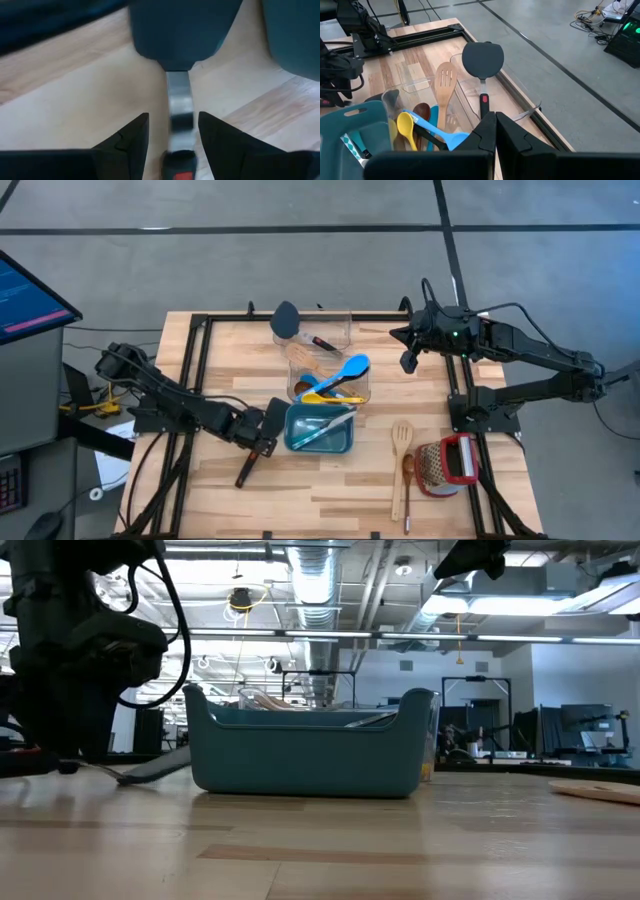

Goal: Pick & Place Kitchen Items
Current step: Put the turner spatula into the top transparent bin

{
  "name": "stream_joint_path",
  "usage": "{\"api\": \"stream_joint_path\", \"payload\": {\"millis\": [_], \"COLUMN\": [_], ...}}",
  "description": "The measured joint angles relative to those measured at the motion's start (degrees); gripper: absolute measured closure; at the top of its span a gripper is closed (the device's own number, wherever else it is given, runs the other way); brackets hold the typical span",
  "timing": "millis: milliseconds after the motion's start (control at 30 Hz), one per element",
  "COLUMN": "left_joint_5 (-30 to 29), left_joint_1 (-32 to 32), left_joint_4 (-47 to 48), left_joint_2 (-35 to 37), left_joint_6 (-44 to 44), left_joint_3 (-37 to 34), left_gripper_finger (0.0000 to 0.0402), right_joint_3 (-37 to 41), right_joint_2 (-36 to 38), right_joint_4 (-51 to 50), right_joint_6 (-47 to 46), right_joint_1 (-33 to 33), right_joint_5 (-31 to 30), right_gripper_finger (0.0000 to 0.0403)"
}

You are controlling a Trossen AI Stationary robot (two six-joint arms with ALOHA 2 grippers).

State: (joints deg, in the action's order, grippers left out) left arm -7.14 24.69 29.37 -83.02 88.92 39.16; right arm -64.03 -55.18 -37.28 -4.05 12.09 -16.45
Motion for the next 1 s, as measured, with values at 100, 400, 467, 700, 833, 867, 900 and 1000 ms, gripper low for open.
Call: {"api": "stream_joint_path", "payload": {"millis": [100, 400, 467, 700, 833, 867, 900, 1000], "left_joint_5": [0.0, 1.7, 1.9, 0.0, -0.4, -0.5, -0.5, -0.6], "left_joint_1": [0.0, 0.0, 0.0, 0.0, 0.0, 0.0, 0.0, 0.0], "left_joint_4": [-0.4, -4.0, -3.8, -5.5, -5.4, -5.4, -5.4, -5.4], "left_joint_2": [-0.1, -6.2, -7.5, -5.4, -4.9, -4.9, -4.9, -4.9], "left_joint_6": [0.0, -0.1, -0.1, 0.0, 0.0, 0.0, 0.0, 0.0], "left_joint_3": [0.0, 0.3, 0.7, 0.3, 0.3, 0.3, 0.3, 0.3], "left_gripper_finger": [0.0241, 0.0240, 0.0240, 0.0240, 0.0240, 0.0240, 0.0240, 0.0240], "right_joint_3": [0.0, 0.0, 0.0, 0.0, 0.0, 0.0, 0.0, 0.0], "right_joint_2": [0.0, 0.0, 0.0, 0.0, 0.0, 0.0, 0.0, 0.0], "right_joint_4": [0.0, -0.1, -0.2, -0.2, -0.3, -0.3, -0.3, -0.4], "right_joint_6": [0.0, 0.0, 0.0, 0.0, 0.0, 0.0, 0.0, 0.0], "right_joint_1": [0.0, 0.0, 0.0, 0.0, 0.0, 0.0, 0.0, 0.0], "right_joint_5": [0.0, 0.0, 0.0, -0.1, -0.1, -0.1, -0.1, -0.1], "right_gripper_finger": [0.0403, 0.0403, 0.0403, 0.0403, 0.0403, 0.0403, 0.0403, 0.0403]}}
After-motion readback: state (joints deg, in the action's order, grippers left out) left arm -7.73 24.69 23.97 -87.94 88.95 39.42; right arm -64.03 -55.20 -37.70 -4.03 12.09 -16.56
